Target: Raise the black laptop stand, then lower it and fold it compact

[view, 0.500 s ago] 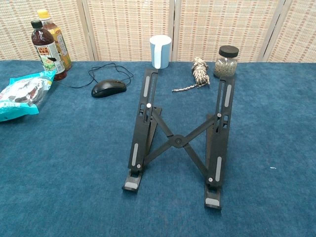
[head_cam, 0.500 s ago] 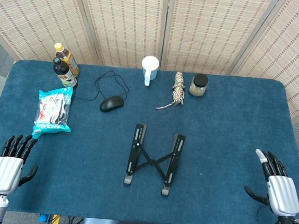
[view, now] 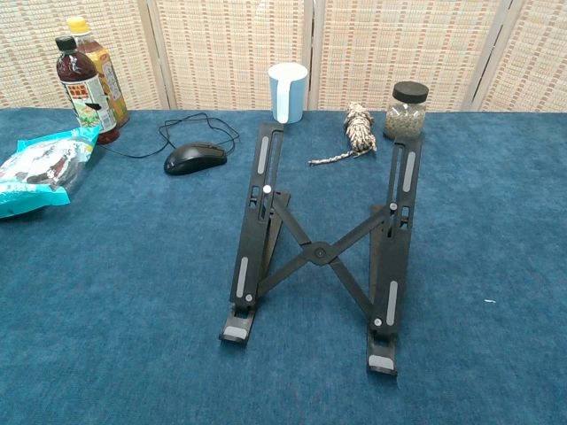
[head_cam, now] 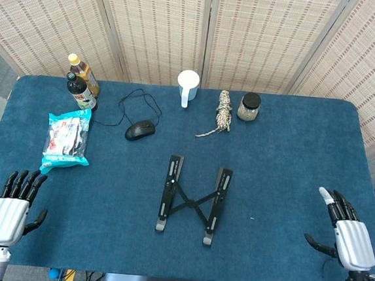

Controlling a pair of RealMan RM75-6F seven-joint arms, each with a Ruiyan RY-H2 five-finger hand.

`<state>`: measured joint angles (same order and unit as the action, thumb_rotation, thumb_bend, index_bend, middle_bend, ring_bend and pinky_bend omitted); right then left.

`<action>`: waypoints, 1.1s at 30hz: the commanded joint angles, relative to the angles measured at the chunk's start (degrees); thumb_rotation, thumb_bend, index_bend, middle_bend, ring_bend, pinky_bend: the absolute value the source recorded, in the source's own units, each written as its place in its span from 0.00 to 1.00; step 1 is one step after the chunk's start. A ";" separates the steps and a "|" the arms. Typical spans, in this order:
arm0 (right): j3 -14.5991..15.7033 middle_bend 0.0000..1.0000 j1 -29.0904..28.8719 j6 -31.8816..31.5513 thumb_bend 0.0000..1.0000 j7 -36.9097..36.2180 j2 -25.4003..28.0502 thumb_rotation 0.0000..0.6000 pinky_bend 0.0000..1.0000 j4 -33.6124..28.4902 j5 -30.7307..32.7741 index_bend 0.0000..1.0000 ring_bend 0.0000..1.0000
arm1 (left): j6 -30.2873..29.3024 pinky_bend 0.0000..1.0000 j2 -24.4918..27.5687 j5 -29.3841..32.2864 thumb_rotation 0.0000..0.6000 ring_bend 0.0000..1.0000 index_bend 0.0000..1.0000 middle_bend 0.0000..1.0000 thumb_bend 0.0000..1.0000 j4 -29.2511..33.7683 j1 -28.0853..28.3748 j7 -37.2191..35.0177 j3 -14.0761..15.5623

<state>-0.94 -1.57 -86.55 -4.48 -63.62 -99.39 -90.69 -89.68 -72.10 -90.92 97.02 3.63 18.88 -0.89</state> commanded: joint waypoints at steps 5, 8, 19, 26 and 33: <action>0.24 0.14 -3.71 6.75 0.08 -6.93 1.65 1.00 0.14 -2.65 0.53 0.00 0.03 | 0.10 0.00 -0.08 -0.07 1.00 0.00 0.11 0.09 0.28 -0.08 -0.19 -0.42 0.26; 0.13 0.14 -5.86 10.33 0.08 -12.55 1.96 1.00 0.14 -3.36 0.85 0.00 0.03 | 0.04 0.00 0.11 -0.27 1.00 0.00 0.11 0.09 0.28 -0.06 -0.29 -0.57 0.41; -2.59 0.09 -12.61 18.91 0.00 -32.01 -3.15 1.00 0.13 -2.05 4.01 0.00 0.00 | -0.22 0.00 1.01 -1.35 1.00 0.00 0.11 0.09 0.28 0.96 -0.50 -0.83 0.78; -5.34 0.06 -17.02 24.60 0.00 -42.43 -7.14 1.00 0.09 -0.89 7.35 0.00 0.00 | 0.07 0.00 1.19 -1.52 1.00 0.00 0.11 0.09 0.28 1.60 -0.32 -0.66 0.66; -7.52 0.06 -21.31 29.53 0.00 -45.61 -11.14 1.00 0.09 1.15 9.65 0.00 0.00 | 1.09 0.00 1.40 -1.27 1.00 0.00 0.11 0.09 0.28 1.98 0.22 -0.39 0.45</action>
<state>-7.60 -21.59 -58.55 -48.62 -73.51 -98.92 -81.90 -88.60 -70.69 -92.18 98.99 3.83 18.47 -0.44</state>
